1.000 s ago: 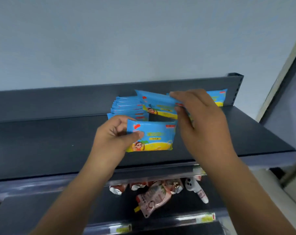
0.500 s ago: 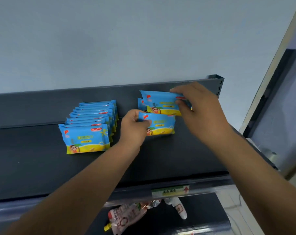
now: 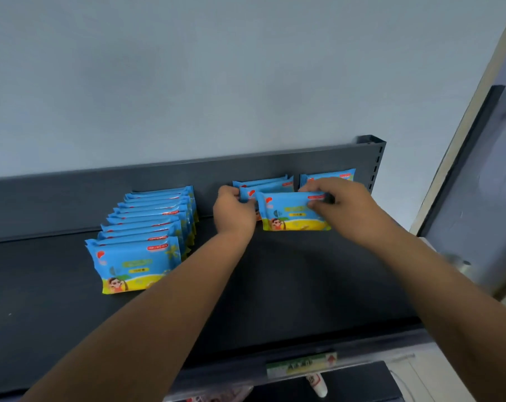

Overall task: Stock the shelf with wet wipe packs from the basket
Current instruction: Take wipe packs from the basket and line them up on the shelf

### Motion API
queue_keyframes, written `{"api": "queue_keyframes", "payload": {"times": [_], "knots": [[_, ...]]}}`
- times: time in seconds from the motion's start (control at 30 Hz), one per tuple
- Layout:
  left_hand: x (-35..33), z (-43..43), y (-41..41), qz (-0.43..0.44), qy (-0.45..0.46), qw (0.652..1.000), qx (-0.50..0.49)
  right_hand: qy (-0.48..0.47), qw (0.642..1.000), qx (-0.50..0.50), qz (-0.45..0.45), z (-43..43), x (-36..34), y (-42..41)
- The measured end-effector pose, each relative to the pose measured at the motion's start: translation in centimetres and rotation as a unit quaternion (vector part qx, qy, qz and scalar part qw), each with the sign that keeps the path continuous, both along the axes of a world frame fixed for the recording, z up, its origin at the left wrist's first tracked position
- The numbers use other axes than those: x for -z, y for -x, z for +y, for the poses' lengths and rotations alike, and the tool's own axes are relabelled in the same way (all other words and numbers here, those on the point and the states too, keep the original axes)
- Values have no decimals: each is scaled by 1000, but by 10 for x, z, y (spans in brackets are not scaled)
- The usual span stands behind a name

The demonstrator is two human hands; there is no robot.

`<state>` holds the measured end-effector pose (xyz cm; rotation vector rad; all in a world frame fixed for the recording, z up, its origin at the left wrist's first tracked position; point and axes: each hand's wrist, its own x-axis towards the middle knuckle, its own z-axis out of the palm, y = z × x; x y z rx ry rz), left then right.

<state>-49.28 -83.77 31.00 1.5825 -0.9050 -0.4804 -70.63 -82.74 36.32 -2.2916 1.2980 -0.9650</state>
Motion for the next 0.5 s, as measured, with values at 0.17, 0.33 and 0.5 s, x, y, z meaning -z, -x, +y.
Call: {"api": "queue_keyframes", "payload": {"times": [0.17,0.33,0.5], "knots": [[2,-7,-8,-12,-10,1000,-18,-18,999,-36,21,-26,18,-13],[3,-13,-14,-2,-13,999,-30,54,996,-23,67,-38,24,-31],[2,-14,-12,12,-4,998,-60,84,991,4,108,-44,29,-50]]}}
